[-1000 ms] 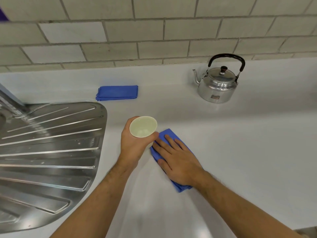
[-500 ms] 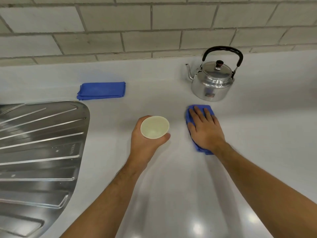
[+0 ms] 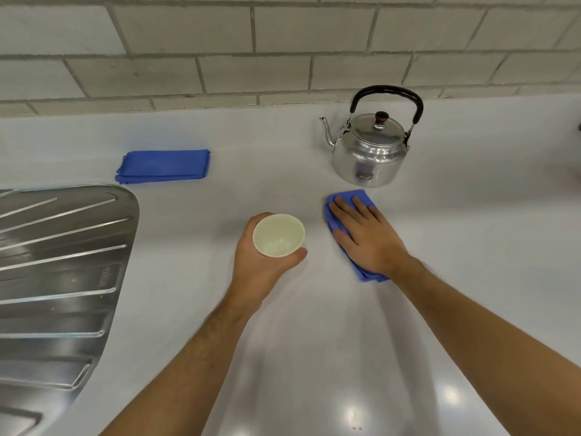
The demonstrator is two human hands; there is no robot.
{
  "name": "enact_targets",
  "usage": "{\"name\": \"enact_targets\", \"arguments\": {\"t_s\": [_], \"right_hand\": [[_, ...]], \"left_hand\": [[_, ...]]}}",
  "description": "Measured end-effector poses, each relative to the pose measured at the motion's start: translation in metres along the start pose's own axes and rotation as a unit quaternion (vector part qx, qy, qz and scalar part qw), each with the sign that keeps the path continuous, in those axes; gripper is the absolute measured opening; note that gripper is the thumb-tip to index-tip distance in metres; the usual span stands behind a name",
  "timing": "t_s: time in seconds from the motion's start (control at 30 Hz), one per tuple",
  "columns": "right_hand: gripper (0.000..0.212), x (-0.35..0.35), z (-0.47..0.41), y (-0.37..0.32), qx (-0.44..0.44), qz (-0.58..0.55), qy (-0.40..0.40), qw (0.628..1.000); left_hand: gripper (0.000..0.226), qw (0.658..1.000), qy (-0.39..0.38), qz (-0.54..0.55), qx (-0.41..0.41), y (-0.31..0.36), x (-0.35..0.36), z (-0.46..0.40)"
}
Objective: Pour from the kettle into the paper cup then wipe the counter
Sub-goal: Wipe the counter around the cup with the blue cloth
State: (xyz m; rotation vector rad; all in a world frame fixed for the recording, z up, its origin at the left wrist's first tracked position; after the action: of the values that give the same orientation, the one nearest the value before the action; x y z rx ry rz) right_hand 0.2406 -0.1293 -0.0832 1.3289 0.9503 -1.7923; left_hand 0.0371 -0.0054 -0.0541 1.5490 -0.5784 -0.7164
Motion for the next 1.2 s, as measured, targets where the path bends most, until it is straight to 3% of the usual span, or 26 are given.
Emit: {"name": "enact_targets", "arguments": {"t_s": [0.17, 0.33, 0.57, 0.77, 1.03, 1.2], "right_hand": [[0.061, -0.001, 0.024, 0.026, -0.100, 0.012, -0.043, 0.994], [0.058, -0.013, 0.004, 0.054, -0.045, -0.004, -0.025, 0.999], [0.058, -0.012, 0.011, 0.050, 0.007, -0.005, -0.009, 1.000], [0.061, 0.009, 0.083, 0.036, 0.052, 0.000, 0.005, 0.999], [0.064, 0.035, 0.139, -0.057, 0.173, 0.004, 0.011, 0.985], [0.065, 0.050, 0.141, -0.164, 0.129, -0.026, 0.010, 0.991]], "left_hand": [[0.085, 0.999, -0.026, -0.012, -0.018, 0.002, -0.002, 0.004], [0.105, 0.996, -0.071, -0.035, -0.048, -0.002, -0.011, 0.023], [0.071, 0.984, -0.049, -0.157, -0.061, -0.005, -0.025, 0.063], [0.059, 0.979, -0.051, -0.173, -0.093, -0.005, -0.032, 0.090], [0.059, 0.968, -0.098, -0.219, -0.067, -0.001, -0.048, 0.117], [0.055, 0.955, -0.123, -0.269, -0.020, 0.002, -0.065, 0.132]]}}
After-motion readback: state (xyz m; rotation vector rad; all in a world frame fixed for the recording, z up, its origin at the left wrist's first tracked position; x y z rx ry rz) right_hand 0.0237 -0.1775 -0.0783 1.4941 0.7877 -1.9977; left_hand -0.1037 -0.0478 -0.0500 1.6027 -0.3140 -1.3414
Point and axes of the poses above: each hand's wrist, its own z-axis away from the middle knuckle, its own x-axis out of the palm, y = z × x, the point moved 2 cm from there along -z, towards the middle knuckle, and after that the axes turned 9 degrees about -y, right-handed, at the moved point
